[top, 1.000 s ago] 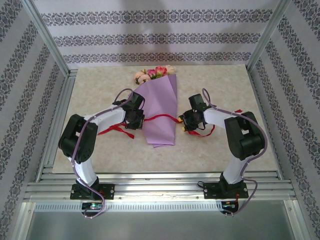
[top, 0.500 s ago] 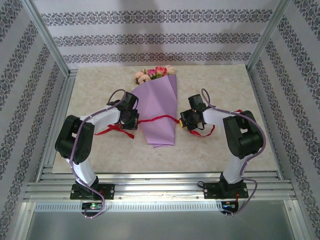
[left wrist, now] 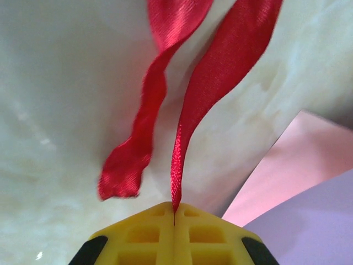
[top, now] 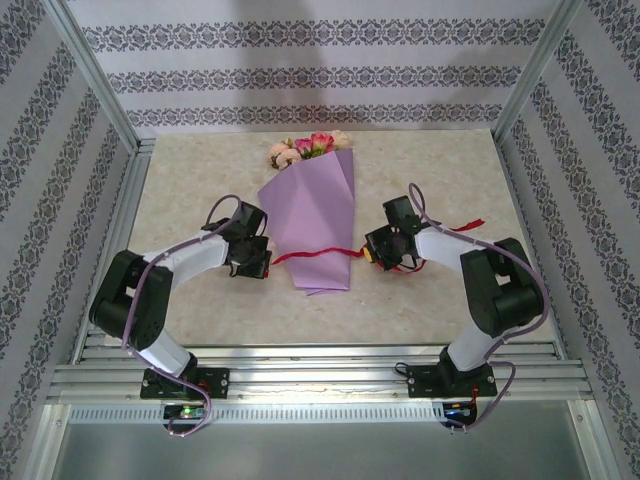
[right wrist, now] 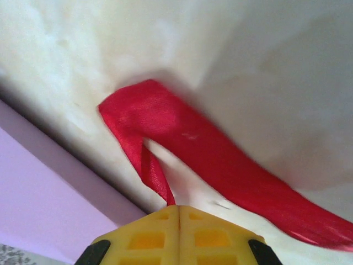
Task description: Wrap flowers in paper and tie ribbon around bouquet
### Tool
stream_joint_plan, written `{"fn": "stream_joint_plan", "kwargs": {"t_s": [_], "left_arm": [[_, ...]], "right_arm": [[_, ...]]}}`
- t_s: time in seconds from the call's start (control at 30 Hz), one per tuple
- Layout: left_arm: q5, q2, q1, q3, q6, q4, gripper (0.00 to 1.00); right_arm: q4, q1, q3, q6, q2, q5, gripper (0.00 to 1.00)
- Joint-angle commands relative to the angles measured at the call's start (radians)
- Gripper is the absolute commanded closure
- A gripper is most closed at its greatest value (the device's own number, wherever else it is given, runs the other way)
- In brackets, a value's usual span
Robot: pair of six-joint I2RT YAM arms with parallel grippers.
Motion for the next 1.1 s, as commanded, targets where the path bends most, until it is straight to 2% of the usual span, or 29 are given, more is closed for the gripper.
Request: {"fn": "stream_joint_plan", "kwargs": {"t_s": [0.0,0.1,0.2,0.33,0.47,0.53,0.6,0.7,0.87,1.0,1.07], "left_arm": [[0.082,-0.063,-0.050,-0.033,0.091,0.018,1.00],[0.130,-0.086,-0.096,-0.057,0.174,-0.025,1.00],[0.131,-0.121,-0.129,-0.092,0.235,-0.102,1.00],[0.098,-0.189,-0.134,-0.151,0.283,-0.168,1.00],[0.101,-0.188,-0.138,-0.152,0.374,-0.228,1.00],[0.091,-0.184,-0.140,-0.159,0.393,-0.228,1.00],[0.075,-0.169,-0.140,-0.152,0.414,-0.230,1.00],[0.047,-0.140,-0.141,-0.126,0.453,-0.275,1.00],[0.035,-0.133,-0.141,-0.127,0.474,-0.298,1.00],[0.028,-0.131,-0.140,-0.122,0.452,-0.281,1.00],[0.019,-0.128,-0.140,-0.111,0.445,-0.278,1.00]], "right_arm": [[-0.079,0.008,-0.012,-0.089,-0.062,0.043,1.00],[-0.143,0.019,0.014,-0.147,-0.089,0.072,1.00],[-0.187,0.042,0.025,-0.168,-0.111,0.098,1.00],[-0.276,0.064,0.013,-0.169,-0.161,0.155,1.00],[-0.389,0.087,-0.031,-0.163,-0.246,0.214,1.00],[-0.323,0.087,-0.075,-0.179,-0.274,0.197,0.97],[-0.297,0.090,-0.054,-0.233,-0.272,0.200,0.78],[-0.201,0.103,-0.007,-0.357,-0.240,0.198,0.66],[-0.017,0.104,0.015,-0.467,-0.148,0.040,0.61],[0.133,0.109,-0.011,-0.506,-0.042,-0.106,0.65],[0.161,0.114,-0.017,-0.537,-0.004,-0.125,0.65]]}}
